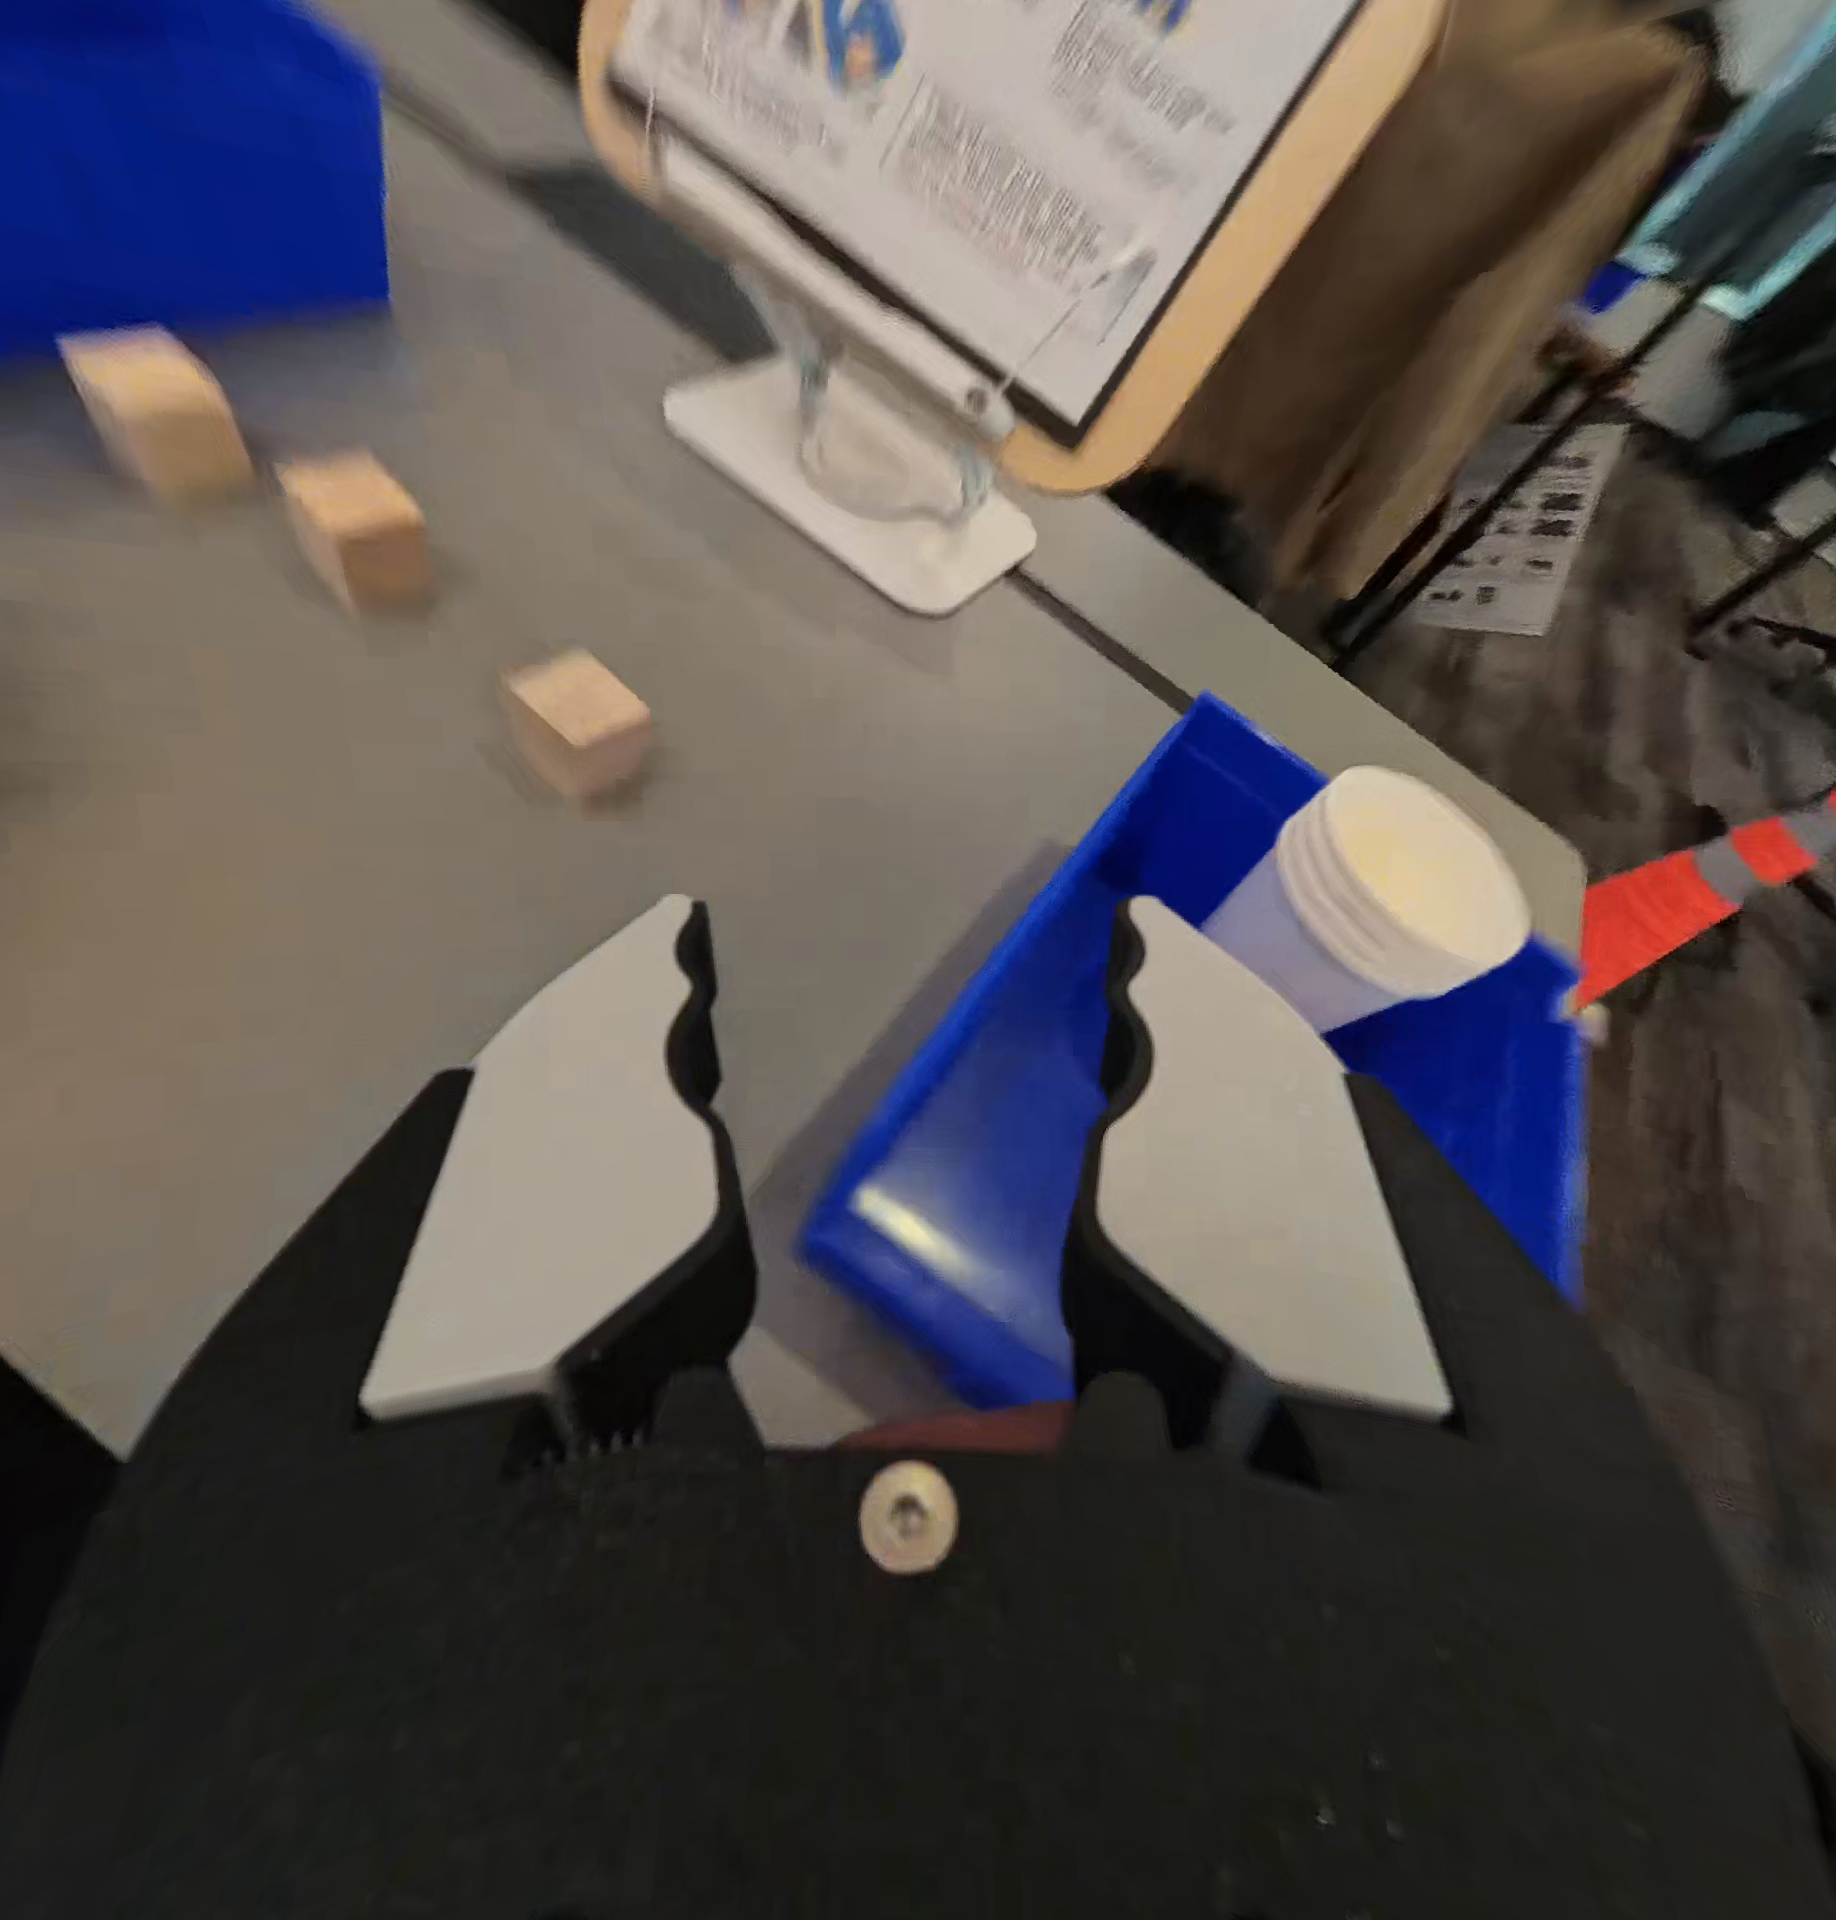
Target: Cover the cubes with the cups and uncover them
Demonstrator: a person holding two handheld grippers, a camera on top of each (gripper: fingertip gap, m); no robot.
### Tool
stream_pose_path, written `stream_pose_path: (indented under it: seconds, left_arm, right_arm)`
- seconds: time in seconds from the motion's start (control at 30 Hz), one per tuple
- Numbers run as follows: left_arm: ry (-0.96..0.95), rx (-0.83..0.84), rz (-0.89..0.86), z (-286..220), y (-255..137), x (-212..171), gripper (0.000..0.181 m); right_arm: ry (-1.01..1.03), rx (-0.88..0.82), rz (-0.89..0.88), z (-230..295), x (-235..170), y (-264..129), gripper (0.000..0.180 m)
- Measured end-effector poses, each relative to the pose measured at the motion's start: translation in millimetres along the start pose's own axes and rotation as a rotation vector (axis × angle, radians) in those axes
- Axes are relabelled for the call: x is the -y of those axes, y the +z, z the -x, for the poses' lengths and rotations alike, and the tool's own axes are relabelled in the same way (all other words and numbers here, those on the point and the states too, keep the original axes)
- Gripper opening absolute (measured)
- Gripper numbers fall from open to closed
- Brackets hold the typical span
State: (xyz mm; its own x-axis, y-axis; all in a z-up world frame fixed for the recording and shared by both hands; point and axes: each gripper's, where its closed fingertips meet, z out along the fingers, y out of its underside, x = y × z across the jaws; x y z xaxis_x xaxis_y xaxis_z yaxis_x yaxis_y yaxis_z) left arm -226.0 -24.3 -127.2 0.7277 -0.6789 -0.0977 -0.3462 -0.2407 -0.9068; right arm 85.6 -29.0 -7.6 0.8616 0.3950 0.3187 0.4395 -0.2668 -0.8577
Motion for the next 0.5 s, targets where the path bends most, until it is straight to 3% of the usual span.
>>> stream_pose_path:
  seconds: [0.1, 0.2, 0.33, 0.4, 0.5]
  left_arm:
    - [-0.069, 0.041, -0.024, 15, -5, 2, 0.075]
    - [-0.088, 0.047, -0.025, 21, -5, 1, 0.074]
    - [-0.072, 0.027, -0.027, 16, -3, 3, 0.073]
    - [-0.051, 0.021, -0.031, 14, -1, 5, 0.073]
    - [-0.030, 0.027, -0.022, 14, 3, 2, 0.073]
  right_arm:
    - [0.188, -0.070, -0.131, 48, -26, -12, 0.068]
    - [0.214, -0.030, -0.083, 104, -54, 0, 0.070]
    - [0.041, 0.066, 0.012, 140, -47, 38, 0.067]
    - [-0.086, 0.157, 0.064, 146, -29, 67, 0.062]
    - [-0.301, 0.291, 0.193, 145, -16, 124, 0.068]
